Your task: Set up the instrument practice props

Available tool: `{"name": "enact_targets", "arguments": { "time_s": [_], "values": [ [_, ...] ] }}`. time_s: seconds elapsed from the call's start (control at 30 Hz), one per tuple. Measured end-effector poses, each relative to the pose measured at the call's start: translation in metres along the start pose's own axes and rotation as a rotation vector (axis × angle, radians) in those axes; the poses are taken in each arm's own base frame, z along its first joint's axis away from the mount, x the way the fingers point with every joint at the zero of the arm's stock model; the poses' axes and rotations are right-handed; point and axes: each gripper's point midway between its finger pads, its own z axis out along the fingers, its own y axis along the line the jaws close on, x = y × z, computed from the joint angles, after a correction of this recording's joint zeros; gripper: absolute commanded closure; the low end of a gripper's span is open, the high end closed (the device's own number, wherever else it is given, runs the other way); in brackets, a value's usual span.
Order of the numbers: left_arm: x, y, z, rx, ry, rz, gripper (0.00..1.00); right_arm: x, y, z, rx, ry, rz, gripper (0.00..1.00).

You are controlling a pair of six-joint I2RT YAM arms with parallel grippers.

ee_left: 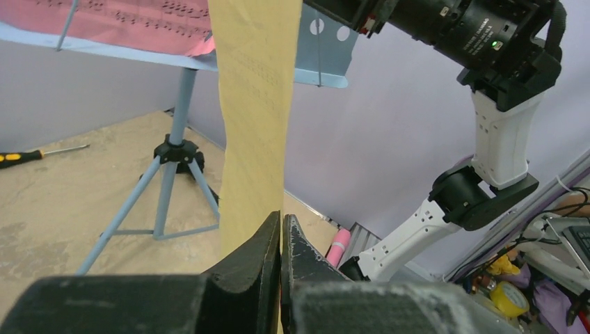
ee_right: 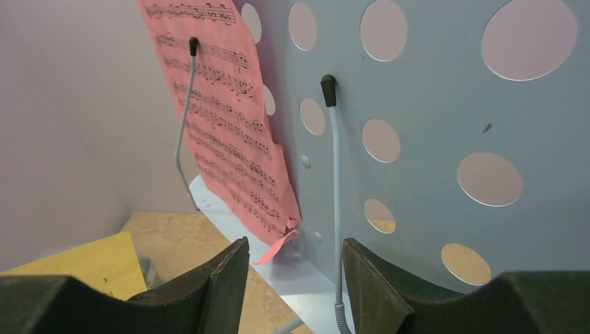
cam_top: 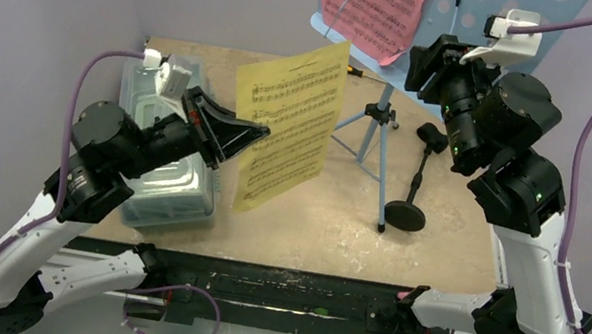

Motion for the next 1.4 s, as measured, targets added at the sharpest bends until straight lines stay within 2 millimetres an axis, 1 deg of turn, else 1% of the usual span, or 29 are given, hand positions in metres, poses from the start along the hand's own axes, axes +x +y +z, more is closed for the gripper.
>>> {"name": "enact_targets", "arguments": {
  "time_s": [0.1,0.17,0.27,0.33,0.5,0.6,0.77,0.93,1.2,1.4],
  "values": [
    [-0.005,-0.007,0.017,0.042,0.029,0.018,1.00,0.004,-0.004,0.005,0.036,0.004,-0.020,0.53],
    [-0.015,-0.012,0.031,0.065,0.023,0.039,1.00,0.003,-0.006,0.006,0.053,-0.004,-0.024,0.64],
    [-0.019,-0.010,0.045,0.068,0.025,0.057,1.00,0.001,-0.010,0.007,0.071,-0.017,-0.033,0.81],
    [-0.021,-0.009,0.051,0.067,0.026,0.067,1.00,-0.001,-0.013,0.007,0.087,-0.025,-0.038,0.91],
    [-0.038,-0.010,0.070,0.077,-0.006,0.111,1.00,0.001,-0.016,0.008,0.104,-0.040,-0.047,1.00],
    [-0.049,-0.011,0.081,0.080,-0.027,0.142,1.00,0.002,-0.016,0.008,0.103,-0.056,-0.041,1.00],
    [-0.074,-0.014,0.101,0.085,-0.077,0.211,1.00,0.001,-0.017,0.006,0.101,-0.083,-0.027,1.00],
    [-0.089,-0.016,0.117,0.096,-0.106,0.274,1.00,-0.001,-0.017,0.002,0.078,-0.129,-0.019,1.00],
    [-0.093,-0.011,0.135,0.101,-0.125,0.352,1.00,-0.008,-0.018,-0.012,0.018,-0.246,0.009,1.00],
    [-0.094,-0.004,0.159,0.105,-0.147,0.377,1.00,-0.009,-0.016,-0.011,0.005,-0.270,-0.015,1.00]
  ]
}}
